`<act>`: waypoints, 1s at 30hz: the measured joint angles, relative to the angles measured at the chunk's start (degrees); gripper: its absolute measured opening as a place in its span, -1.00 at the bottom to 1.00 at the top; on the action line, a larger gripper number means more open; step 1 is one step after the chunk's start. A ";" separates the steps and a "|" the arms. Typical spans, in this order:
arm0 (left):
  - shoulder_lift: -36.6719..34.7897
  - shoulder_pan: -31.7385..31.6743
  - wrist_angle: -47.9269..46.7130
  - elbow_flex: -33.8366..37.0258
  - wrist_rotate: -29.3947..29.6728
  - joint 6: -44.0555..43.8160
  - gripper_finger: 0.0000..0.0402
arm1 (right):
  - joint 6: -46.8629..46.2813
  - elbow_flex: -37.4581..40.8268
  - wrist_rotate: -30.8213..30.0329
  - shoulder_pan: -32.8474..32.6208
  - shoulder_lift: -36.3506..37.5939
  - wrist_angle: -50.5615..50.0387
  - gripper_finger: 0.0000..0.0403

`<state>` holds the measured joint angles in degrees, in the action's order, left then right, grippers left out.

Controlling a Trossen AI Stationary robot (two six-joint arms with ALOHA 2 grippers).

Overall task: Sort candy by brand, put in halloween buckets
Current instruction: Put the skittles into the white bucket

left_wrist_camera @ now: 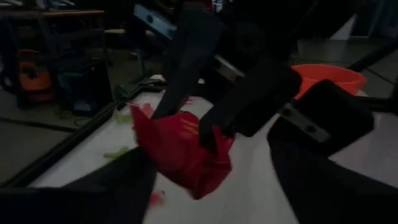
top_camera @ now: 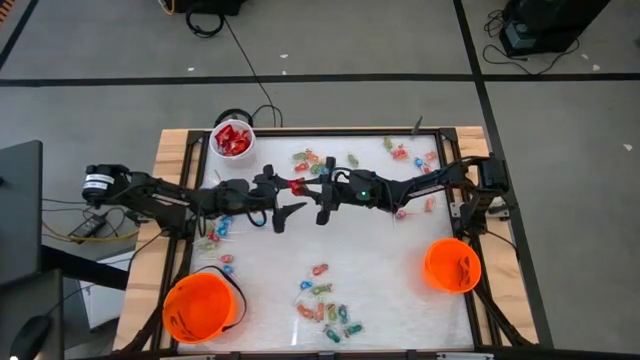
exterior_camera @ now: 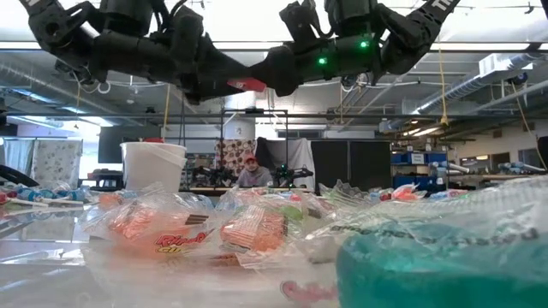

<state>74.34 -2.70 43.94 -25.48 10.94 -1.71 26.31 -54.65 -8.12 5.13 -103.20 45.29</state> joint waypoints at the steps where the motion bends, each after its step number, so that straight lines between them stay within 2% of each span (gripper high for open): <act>1: -0.22 -0.04 -0.27 0.01 0.48 -0.06 0.31 | -0.51 0.00 -0.42 -0.04 0.00 -0.10 -0.57; 7: -2.87 -0.04 -1.70 0.10 1.39 -0.16 -0.47 | -3.69 -0.11 -0.91 -0.32 0.13 -0.34 -0.48; 11: -5.83 -0.20 -6.51 0.12 1.22 0.21 -0.83 | -5.51 -0.20 -1.28 -0.97 0.17 -0.81 -0.44; 13: -7.46 -0.35 -9.58 0.07 1.10 0.07 -0.86 | -5.78 -0.26 -2.01 -1.59 0.17 -1.21 -0.42; 17: -11.01 -0.67 -13.83 0.12 2.31 -1.37 -0.86 | -5.71 -0.15 -9.32 -3.44 0.17 -2.21 -0.41; 22: -18.43 -1.05 -22.58 -0.03 9.70 -1.51 -0.82 | -5.00 0.02 -21.87 -5.95 0.38 -5.11 -0.41; 26: -26.20 -3.54 -35.51 -0.50 17.81 -4.20 -0.82 | -3.79 0.00 -27.25 -7.11 0.74 -6.57 -0.41; 30: -31.55 -10.15 -54.77 -6.08 22.40 -9.23 -0.82 | -5.66 0.00 -25.87 -7.32 0.68 -8.08 -0.41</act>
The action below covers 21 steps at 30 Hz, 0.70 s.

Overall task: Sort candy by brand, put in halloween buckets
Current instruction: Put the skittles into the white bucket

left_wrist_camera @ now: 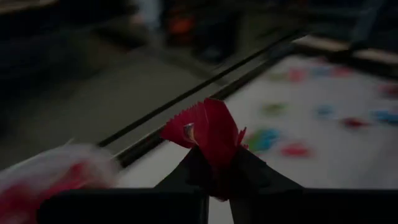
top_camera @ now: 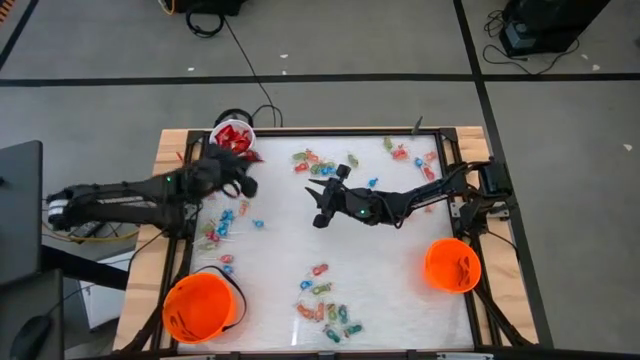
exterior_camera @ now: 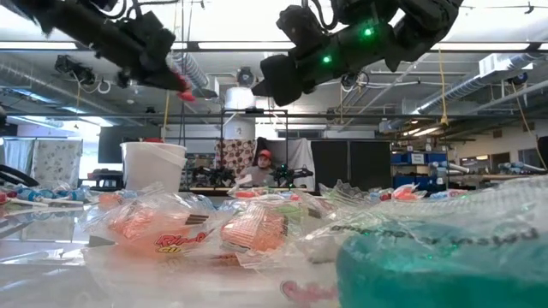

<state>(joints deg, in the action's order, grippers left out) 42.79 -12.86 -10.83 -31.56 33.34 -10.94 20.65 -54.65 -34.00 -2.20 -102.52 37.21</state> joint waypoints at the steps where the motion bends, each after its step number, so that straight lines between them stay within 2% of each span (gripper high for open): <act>1: -0.48 -2.22 -4.30 -1.81 0.02 -0.14 -0.82 | -0.75 0.00 0.98 0.00 0.02 -0.49 -0.41; 5: 0.24 -11.82 -15.46 -8.50 -0.22 -0.02 -0.82 | -2.54 0.00 4.45 0.47 0.00 -1.75 -0.41; 8: 2.55 -19.36 -19.73 -11.71 -4.99 1.30 -0.82 | -3.89 0.00 5.57 0.81 0.00 -2.62 -0.41; 14: 10.53 -32.56 -20.97 -12.96 -20.10 4.56 -0.82 | -3.72 0.00 5.58 0.83 0.00 -5.05 -0.41; 21: 22.21 -43.15 -22.20 -14.14 -24.32 8.78 -0.82 | -3.57 0.00 5.61 1.06 0.00 -7.69 -0.41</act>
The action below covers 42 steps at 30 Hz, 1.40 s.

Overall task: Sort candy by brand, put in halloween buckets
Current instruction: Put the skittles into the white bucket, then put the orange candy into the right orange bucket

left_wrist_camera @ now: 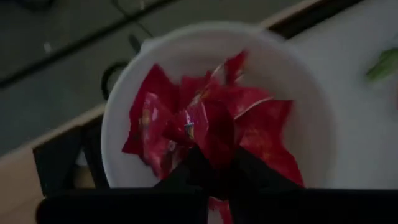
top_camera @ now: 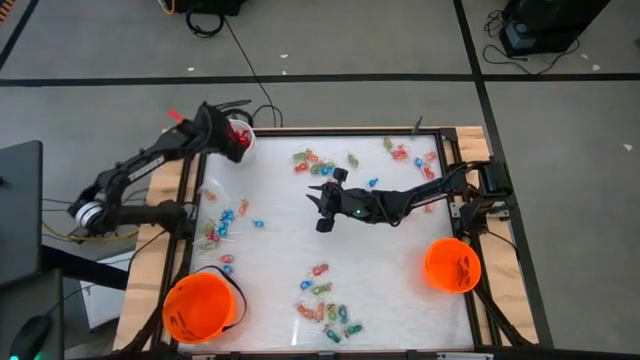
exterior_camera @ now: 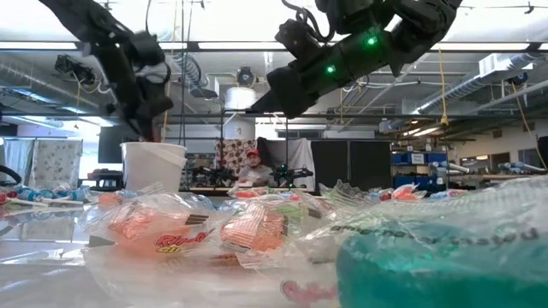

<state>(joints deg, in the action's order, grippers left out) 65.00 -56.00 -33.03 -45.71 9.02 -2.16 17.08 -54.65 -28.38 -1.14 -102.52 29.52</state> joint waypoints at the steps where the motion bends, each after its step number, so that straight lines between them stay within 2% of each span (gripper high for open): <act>1: 1.59 -1.05 -0.72 -0.85 -1.47 0.51 -0.82 | 0.00 0.00 0.08 0.12 0.00 -0.11 -0.41; 5: 7.86 -3.66 -4.57 -5.83 -6.34 3.12 -0.82 | -0.06 0.00 2.38 1.17 0.00 -0.48 -0.41; 12: 16.27 -4.07 -7.55 -14.35 -6.19 9.03 -0.82 | -2.00 0.00 6.76 2.90 0.00 -1.96 -0.41; 21: 22.54 -4.05 -12.76 -15.02 -7.11 9.14 -0.80 | -4.07 0.00 10.13 3.92 0.00 -6.03 -0.41; 28: 18.18 -3.87 -13.84 -14.83 -7.70 9.38 -0.60 | -4.09 0.00 10.51 4.23 0.00 -6.41 -0.41; 35: 9.56 -3.73 -18.96 -14.80 -7.88 7.86 -0.35 | -4.07 -0.02 10.54 4.23 0.00 -7.17 -0.41; 42: 0.40 0.37 -24.85 -14.80 -8.61 4.06 -0.29 | -4.09 -0.02 10.54 4.23 0.00 -7.19 -0.41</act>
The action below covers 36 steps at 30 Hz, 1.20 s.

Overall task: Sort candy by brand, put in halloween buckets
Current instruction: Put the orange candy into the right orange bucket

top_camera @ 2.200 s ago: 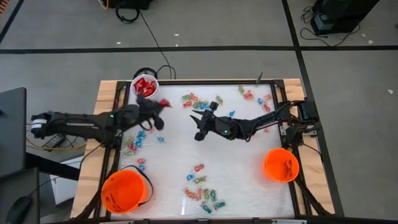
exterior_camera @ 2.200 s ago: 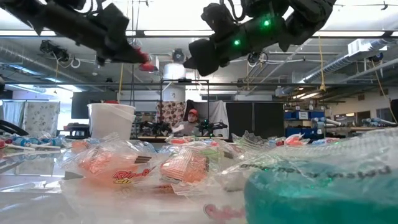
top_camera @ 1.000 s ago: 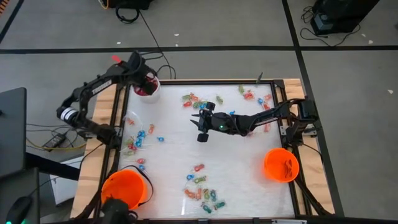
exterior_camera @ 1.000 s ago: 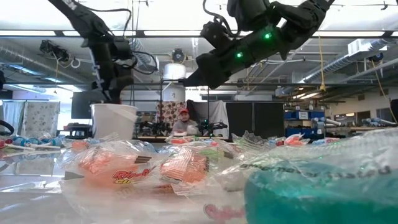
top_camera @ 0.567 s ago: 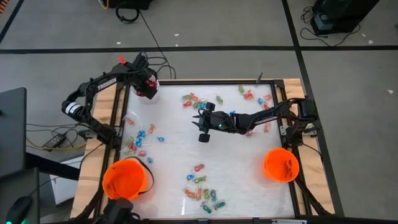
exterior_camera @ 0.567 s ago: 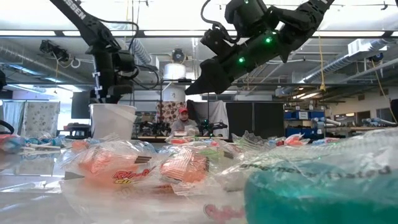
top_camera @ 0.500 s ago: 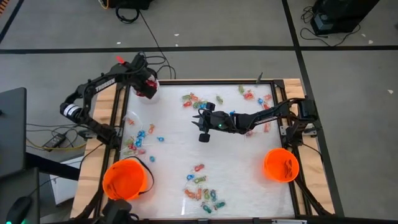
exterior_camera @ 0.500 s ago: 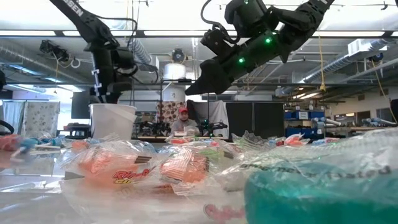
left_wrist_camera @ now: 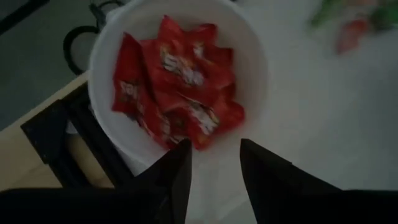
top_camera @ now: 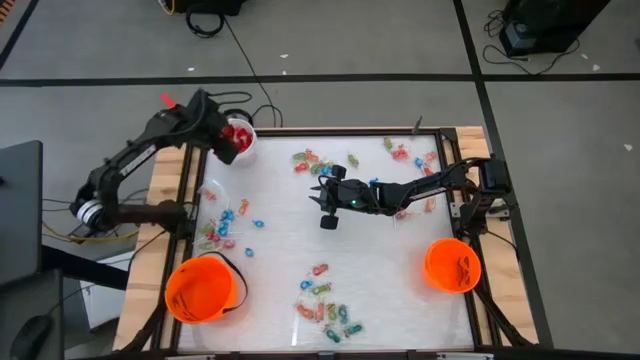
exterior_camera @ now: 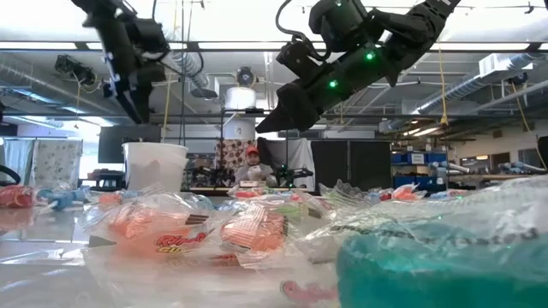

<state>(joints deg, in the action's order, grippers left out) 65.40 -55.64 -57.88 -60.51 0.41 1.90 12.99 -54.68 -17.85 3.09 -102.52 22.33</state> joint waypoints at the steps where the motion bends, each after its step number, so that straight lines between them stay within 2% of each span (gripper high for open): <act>1: -1.16 1.25 -1.01 0.00 -0.45 -0.85 -0.29 | 0.00 0.00 0.00 0.00 0.00 0.00 -0.41; 9: -5.44 15.72 -7.50 0.00 -0.70 -10.23 -0.29 | 0.00 -0.04 0.21 0.00 0.00 -1.21 -0.41; 19: -5.95 34.21 -17.70 0.03 -0.38 -24.40 -0.29 | 0.00 -0.04 5.34 -0.07 0.00 -3.44 -0.41; 24: -6.09 47.48 -14.85 5.87 -1.81 -36.03 -0.29 | 0.00 -0.04 5.55 -0.07 0.00 -5.26 -0.41; 30: -6.01 66.13 -5.24 16.42 -5.40 -50.35 -0.29 | -0.67 -0.04 5.55 -0.07 0.00 -6.15 -0.41; 36: -6.03 79.17 1.81 18.67 -7.77 -61.86 -0.29 | -1.41 -0.04 5.56 -0.08 0.00 -6.31 -0.41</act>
<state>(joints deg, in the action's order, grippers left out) 59.37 23.53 -56.07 -41.85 -7.36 -59.96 11.58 -54.72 -12.28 3.02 -102.52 16.02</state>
